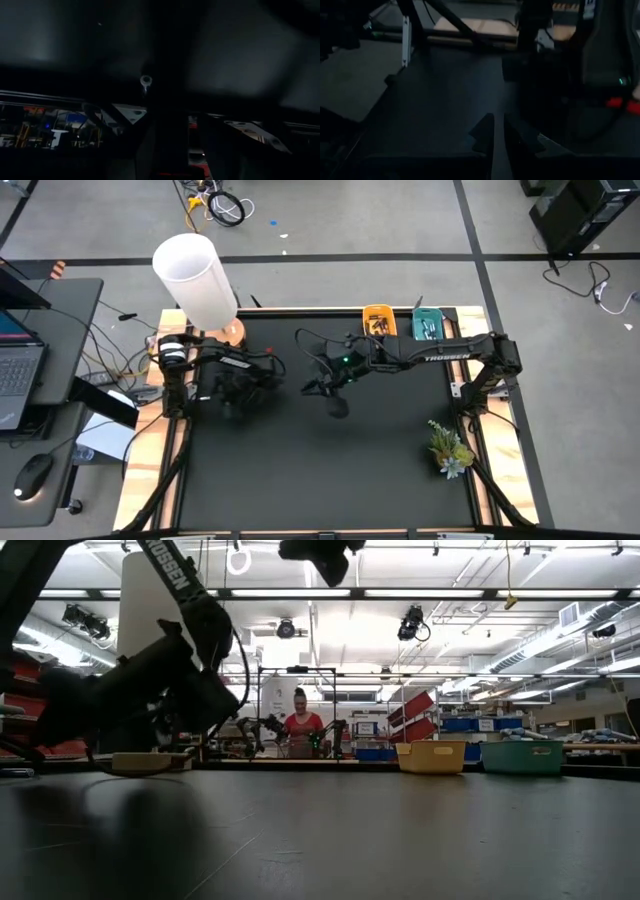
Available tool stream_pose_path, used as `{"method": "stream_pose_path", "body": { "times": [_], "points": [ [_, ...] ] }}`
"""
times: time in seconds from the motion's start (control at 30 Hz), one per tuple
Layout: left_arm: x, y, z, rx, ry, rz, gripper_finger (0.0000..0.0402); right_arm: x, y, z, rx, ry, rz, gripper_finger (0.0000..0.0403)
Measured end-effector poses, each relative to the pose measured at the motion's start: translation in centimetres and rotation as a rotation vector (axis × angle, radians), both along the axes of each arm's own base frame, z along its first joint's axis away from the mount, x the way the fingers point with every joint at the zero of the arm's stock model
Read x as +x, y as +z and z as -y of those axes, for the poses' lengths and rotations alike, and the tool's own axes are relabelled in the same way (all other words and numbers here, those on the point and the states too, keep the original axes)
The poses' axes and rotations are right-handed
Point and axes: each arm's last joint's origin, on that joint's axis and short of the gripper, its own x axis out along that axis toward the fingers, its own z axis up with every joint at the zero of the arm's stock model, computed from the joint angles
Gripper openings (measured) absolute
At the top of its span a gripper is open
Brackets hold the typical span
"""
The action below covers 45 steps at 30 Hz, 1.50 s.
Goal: Sort batteries
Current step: Put the silver battery into the blue bin
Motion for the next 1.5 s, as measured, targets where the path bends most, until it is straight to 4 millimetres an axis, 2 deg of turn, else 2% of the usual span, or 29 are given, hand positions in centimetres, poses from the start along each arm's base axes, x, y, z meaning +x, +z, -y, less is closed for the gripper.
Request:
{"method": "stream_pose_path", "body": {
  "times": [0.2, 0.43, 0.83, 1.1, 1.23, 1.4, 1.5],
  "points": [
    [-1.7, -1.5, 0.0, 0.049, -0.036, -0.037, 0.0163, -0.2, -0.7, 0.0, 0.008, -0.019, -0.05, 0.0052],
    [-3.0, -2.2, -0.6, 0.056, -0.015, -0.071, 0.0163, -0.1, -0.7, -0.1, 0.035, -0.033, -0.049, 0.0052],
    [-3.0, -4.4, -0.7, 0.049, 0.002, -0.091, 0.0163, 0.0, -0.2, -2.0, 0.057, -0.045, -0.006, 0.0052],
    [-3.0, -4.7, -0.7, 0.056, 0.0, -0.079, 0.016, -1.1, 1.5, -1.9, 0.051, -0.065, 0.036, 0.0052],
    [-3.0, -4.8, -0.5, 0.059, -0.01, -0.073, 0.012, -2.0, 2.6, -1.2, 0.047, -0.084, 0.062, 0.0052],
    [-3.1, -4.9, -0.1, 0.057, -0.017, -0.073, 0.0025, -2.7, 3.0, -0.6, 0.041, -0.097, 0.046, 0.0052],
    [-3.1, -5.0, 0.2, 0.052, -0.03, -0.074, 0.0011, -3.0, 3.3, -0.4, 0.04, -0.103, 0.054, 0.0052]
  ]
}}
